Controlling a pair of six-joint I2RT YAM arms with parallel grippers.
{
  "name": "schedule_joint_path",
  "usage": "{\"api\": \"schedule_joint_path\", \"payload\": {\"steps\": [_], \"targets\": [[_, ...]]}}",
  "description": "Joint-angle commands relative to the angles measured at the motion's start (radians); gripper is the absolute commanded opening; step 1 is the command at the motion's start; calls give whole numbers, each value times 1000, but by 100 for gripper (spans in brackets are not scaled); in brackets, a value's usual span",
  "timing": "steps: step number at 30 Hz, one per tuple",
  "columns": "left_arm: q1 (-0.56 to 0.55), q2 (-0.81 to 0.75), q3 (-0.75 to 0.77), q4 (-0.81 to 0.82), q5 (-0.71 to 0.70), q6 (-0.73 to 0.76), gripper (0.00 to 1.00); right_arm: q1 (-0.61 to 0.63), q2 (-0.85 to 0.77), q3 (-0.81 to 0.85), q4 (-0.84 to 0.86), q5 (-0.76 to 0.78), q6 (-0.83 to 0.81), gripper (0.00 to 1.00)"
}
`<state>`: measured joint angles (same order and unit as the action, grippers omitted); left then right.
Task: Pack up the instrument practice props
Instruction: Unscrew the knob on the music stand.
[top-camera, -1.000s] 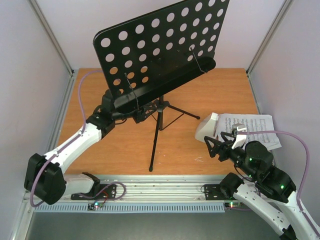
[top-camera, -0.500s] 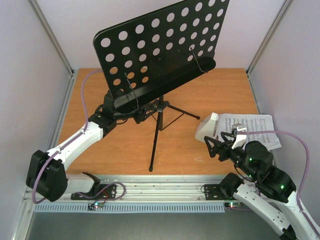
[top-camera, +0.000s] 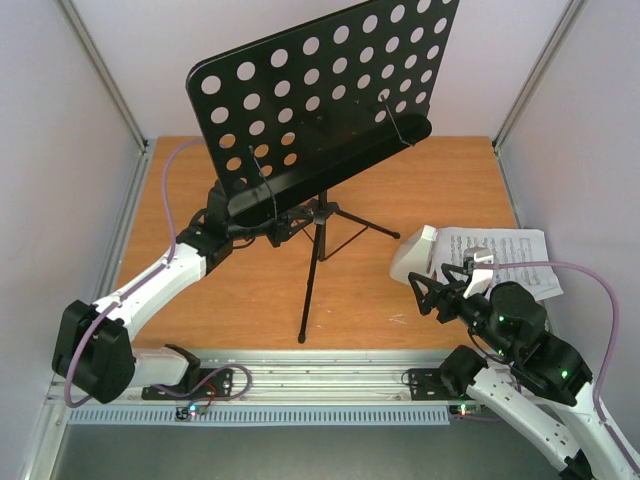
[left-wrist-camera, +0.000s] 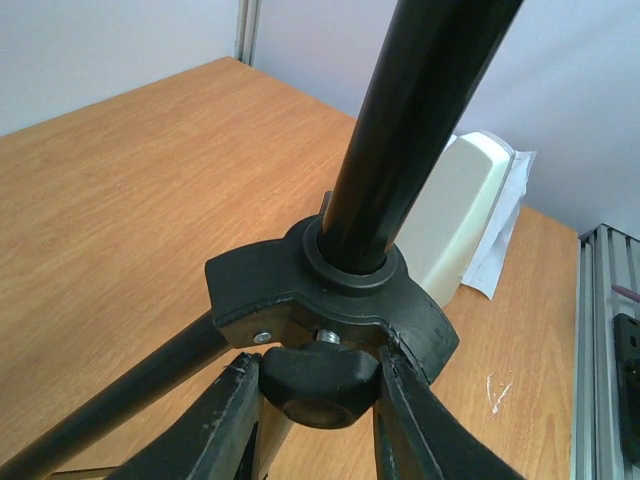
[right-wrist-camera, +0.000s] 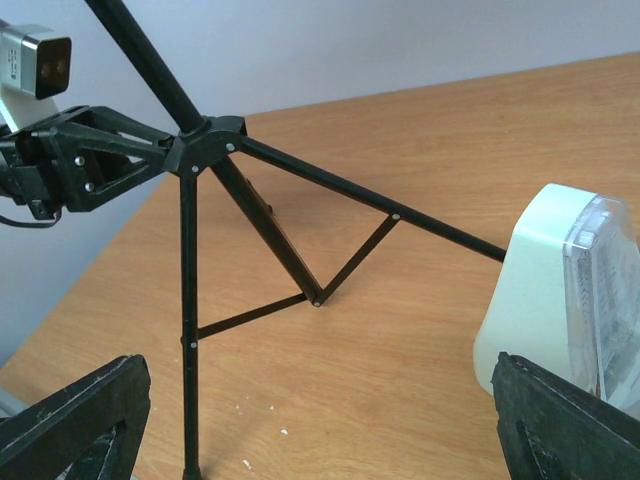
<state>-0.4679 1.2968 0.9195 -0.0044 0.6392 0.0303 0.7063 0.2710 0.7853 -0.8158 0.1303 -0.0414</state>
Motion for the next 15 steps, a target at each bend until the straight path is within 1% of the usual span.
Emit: {"api": "schedule_joint_path", "payload": {"steps": [1, 4, 7, 12, 15], "targets": [[0, -2, 16, 43, 4, -66, 18, 5, 3, 23, -10, -3, 4, 94], [0, -21, -19, 82, -12, -150, 13, 5, 0, 23, -13, 0, 5, 94], [0, -30, -55, 121, 2, -308, 13, 5, 2, 25, -13, 3, 3, 94], [0, -26, -71, 76, -15, -562, 13, 5, -1, 22, -13, 4, 4, 94], [4, -21, -75, 34, -7, -643, 13, 5, 0, 20, -13, 4, 6, 94]]}}
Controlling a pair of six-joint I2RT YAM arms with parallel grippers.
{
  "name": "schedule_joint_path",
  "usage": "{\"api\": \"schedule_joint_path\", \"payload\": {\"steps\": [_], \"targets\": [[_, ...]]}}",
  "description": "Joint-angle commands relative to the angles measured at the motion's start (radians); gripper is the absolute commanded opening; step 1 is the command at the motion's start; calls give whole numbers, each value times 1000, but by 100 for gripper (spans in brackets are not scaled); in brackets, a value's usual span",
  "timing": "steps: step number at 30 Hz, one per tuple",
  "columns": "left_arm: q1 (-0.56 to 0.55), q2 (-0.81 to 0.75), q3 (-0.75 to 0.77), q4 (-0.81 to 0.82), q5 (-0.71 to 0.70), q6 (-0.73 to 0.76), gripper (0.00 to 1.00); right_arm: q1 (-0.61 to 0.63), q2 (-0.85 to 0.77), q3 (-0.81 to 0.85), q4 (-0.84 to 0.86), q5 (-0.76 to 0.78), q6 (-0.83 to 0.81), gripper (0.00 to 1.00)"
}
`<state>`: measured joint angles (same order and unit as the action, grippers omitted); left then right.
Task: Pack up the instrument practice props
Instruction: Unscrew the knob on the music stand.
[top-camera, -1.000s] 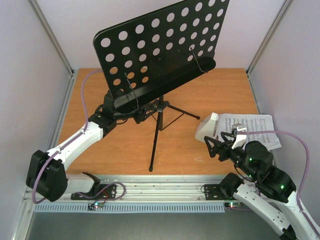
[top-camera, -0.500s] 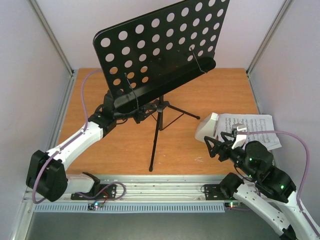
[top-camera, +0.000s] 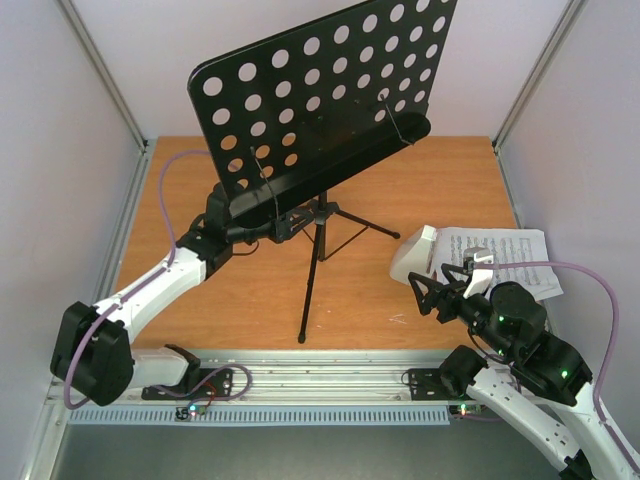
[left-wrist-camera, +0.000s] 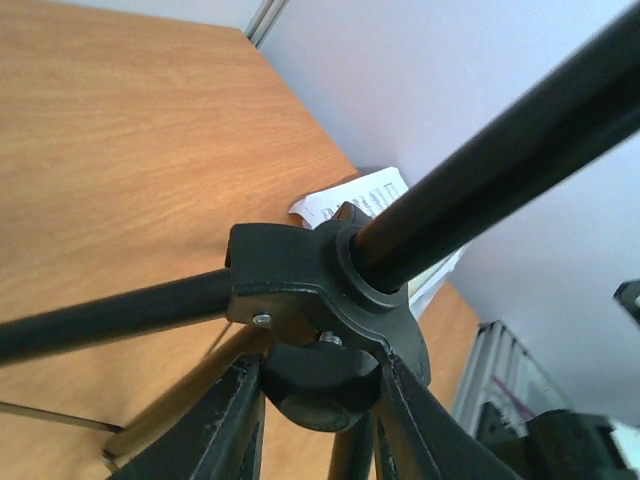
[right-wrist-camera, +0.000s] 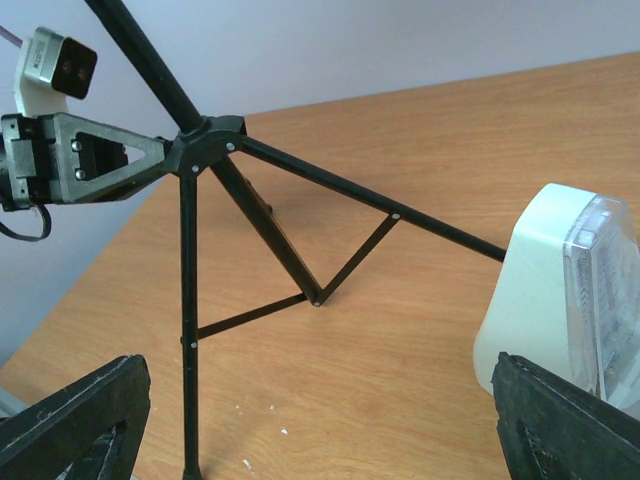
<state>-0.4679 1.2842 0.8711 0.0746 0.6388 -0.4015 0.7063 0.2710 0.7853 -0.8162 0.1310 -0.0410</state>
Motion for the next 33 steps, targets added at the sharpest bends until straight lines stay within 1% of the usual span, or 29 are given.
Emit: {"api": "schedule_joint_path", "payload": {"steps": [1, 5, 8, 10, 11, 13, 14, 17, 19, 22, 28, 30, 33], "targets": [[3, -8, -30, -47, 6, -222, 13, 5, -2, 20, -13, 2, 6, 94], [6, -2, -59, 33, 61, -309, 14, 5, -8, 22, -16, 7, 4, 94], [7, 14, -58, 68, 89, -352, 20, 5, -9, 23, -17, 7, 6, 94], [8, 14, -48, 82, 91, -354, 26, 5, -12, 25, -18, 3, 7, 94], [8, 9, -42, 86, 91, -352, 32, 5, -13, 25, -22, 2, 8, 94], [8, -4, -23, 61, 75, -332, 50, 5, -18, 29, -29, 5, 9, 94], [8, -12, -9, 32, 62, -318, 56, 5, -23, 30, -34, 7, 9, 94], [7, -31, 33, -65, 15, -233, 66, 5, -32, 31, -44, 13, 9, 94], [6, -39, 51, -129, -5, -188, 68, 5, -35, 29, -46, 16, 9, 94], [6, -42, 73, -180, -31, -131, 67, 5, -33, 26, -43, 14, 10, 94], [6, -24, 100, -173, -15, -105, 56, 5, -26, 23, -32, 5, 15, 94], [5, -13, 105, -168, 0, -101, 56, 5, -25, 24, -32, 4, 15, 94], [5, -4, 112, -159, 9, -83, 60, 5, -24, 27, -35, 2, 14, 94]]}}
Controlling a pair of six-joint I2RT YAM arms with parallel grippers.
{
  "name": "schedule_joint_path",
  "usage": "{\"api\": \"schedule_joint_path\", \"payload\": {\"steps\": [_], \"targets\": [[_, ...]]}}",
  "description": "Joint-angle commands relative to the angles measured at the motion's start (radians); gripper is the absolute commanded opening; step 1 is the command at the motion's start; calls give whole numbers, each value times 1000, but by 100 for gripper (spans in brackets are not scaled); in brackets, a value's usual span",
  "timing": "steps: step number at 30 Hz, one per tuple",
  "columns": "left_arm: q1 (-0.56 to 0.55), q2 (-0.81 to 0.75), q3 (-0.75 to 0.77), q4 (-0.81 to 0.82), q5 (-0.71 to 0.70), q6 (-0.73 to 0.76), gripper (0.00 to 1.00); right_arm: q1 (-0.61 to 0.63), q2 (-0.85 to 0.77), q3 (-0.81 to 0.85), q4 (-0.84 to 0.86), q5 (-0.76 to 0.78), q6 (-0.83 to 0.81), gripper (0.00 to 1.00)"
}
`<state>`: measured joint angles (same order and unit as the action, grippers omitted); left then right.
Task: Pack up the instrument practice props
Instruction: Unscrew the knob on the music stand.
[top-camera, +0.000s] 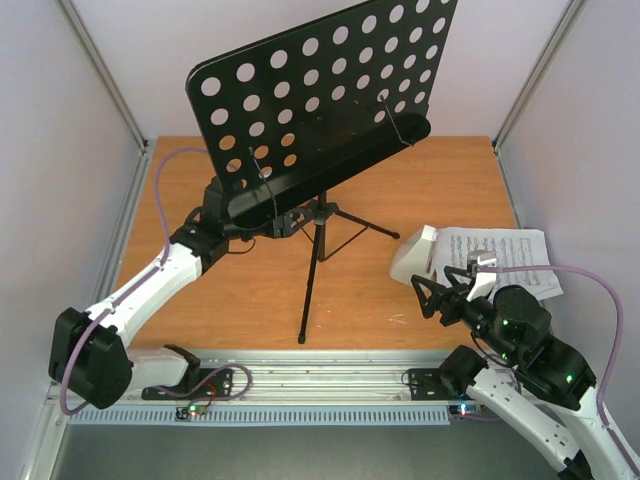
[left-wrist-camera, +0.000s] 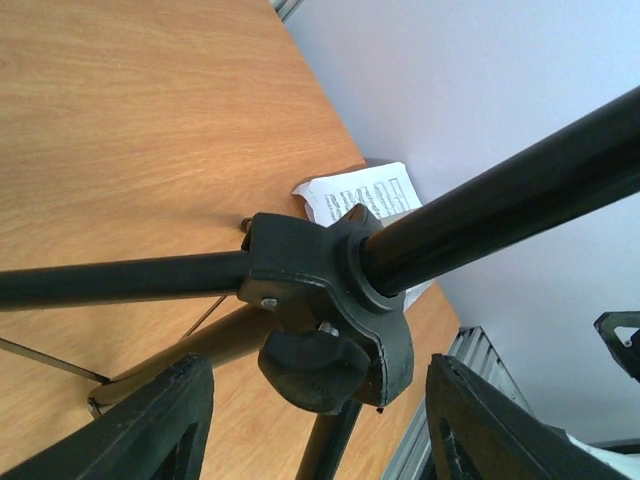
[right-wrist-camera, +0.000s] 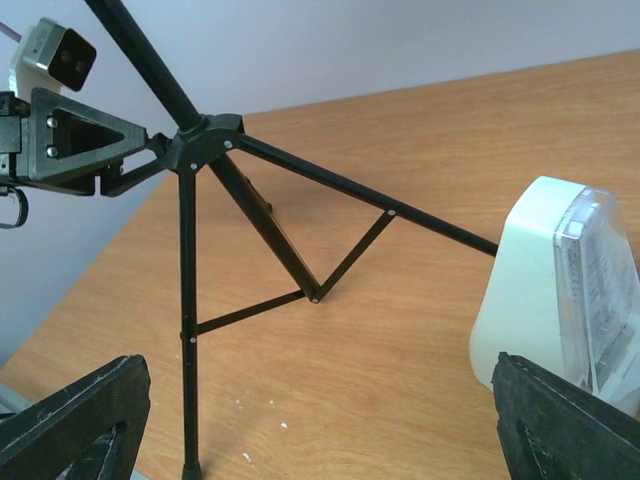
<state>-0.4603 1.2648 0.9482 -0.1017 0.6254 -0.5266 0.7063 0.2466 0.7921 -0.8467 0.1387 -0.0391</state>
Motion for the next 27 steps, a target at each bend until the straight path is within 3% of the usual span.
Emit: {"api": "schedule_joint_path", "payload": {"steps": [1, 13, 27], "targets": [[-3, 19, 40, 14, 19, 50, 60, 5, 0, 20, -6, -6, 13, 94], [-6, 56, 69, 14, 27, 126, 59, 5, 5, 20, -1, -13, 18, 94], [-8, 73, 84, 10, 4, 172, 30, 5, 5, 22, -6, -16, 22, 95]]}}
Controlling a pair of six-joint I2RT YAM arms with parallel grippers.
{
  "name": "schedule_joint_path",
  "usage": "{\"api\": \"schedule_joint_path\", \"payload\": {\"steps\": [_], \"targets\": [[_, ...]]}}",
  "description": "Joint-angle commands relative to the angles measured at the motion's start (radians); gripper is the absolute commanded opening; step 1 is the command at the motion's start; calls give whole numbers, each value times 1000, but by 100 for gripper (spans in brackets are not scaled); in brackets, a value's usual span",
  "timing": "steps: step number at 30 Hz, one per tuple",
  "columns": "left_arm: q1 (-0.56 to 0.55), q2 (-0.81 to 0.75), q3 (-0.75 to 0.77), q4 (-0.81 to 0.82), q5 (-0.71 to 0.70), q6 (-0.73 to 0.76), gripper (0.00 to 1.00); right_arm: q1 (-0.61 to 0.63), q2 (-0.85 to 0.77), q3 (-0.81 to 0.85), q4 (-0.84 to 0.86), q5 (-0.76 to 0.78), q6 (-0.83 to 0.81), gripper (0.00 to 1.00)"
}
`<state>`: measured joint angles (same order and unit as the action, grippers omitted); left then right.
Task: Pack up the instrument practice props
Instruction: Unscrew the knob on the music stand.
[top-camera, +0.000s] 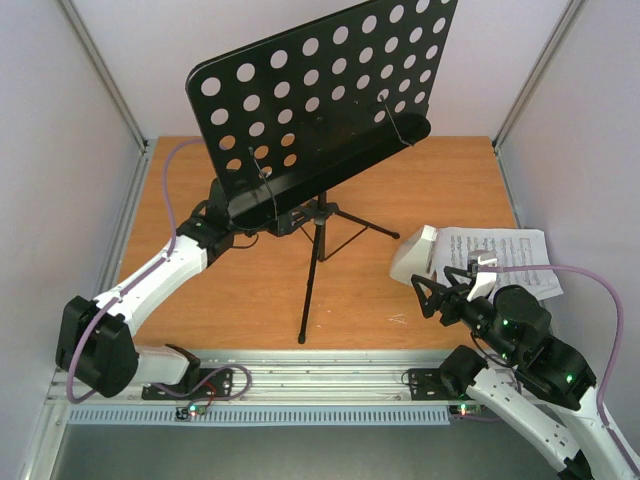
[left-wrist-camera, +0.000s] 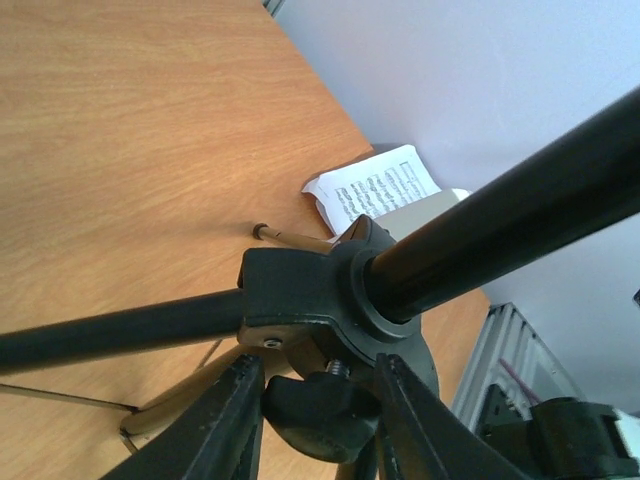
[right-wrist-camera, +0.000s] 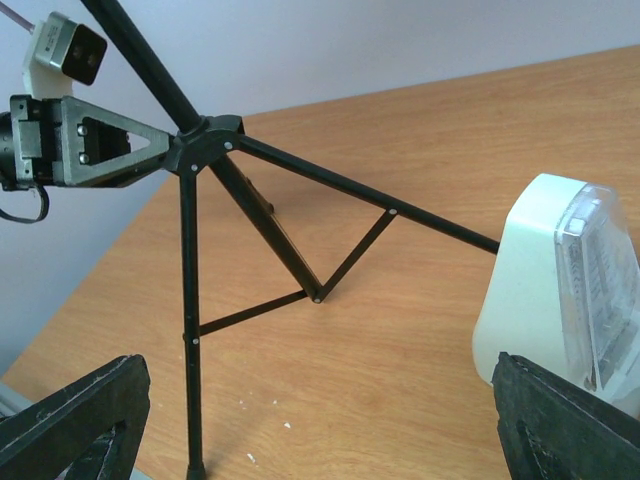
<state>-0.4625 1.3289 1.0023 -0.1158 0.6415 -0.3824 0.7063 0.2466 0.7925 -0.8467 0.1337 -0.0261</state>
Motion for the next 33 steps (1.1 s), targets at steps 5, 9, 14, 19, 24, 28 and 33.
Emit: {"api": "schedule_joint_path", "payload": {"steps": [5, 9, 14, 19, 24, 28, 33], "targets": [[-7, -7, 2, 58, -11, 0, 22, 5, 1, 19, -9, -10, 14, 95], [-7, -23, -74, 175, -15, -138, 17, 5, -1, 17, -11, -3, 12, 95], [-7, -29, -167, 290, -32, -370, 12, 5, -3, 16, -16, -4, 11, 95], [-7, 15, -237, 471, 28, -603, 10, 5, -9, 15, -27, 1, 9, 95], [-7, 31, -260, 547, 45, -720, 9, 5, -26, 16, -39, 8, 12, 95], [-6, 5, -234, 452, 20, -651, 16, 5, -33, 16, -45, 7, 15, 95], [-4, -79, -148, 219, -77, -459, 57, 5, -35, 18, -48, 6, 15, 95]]}}
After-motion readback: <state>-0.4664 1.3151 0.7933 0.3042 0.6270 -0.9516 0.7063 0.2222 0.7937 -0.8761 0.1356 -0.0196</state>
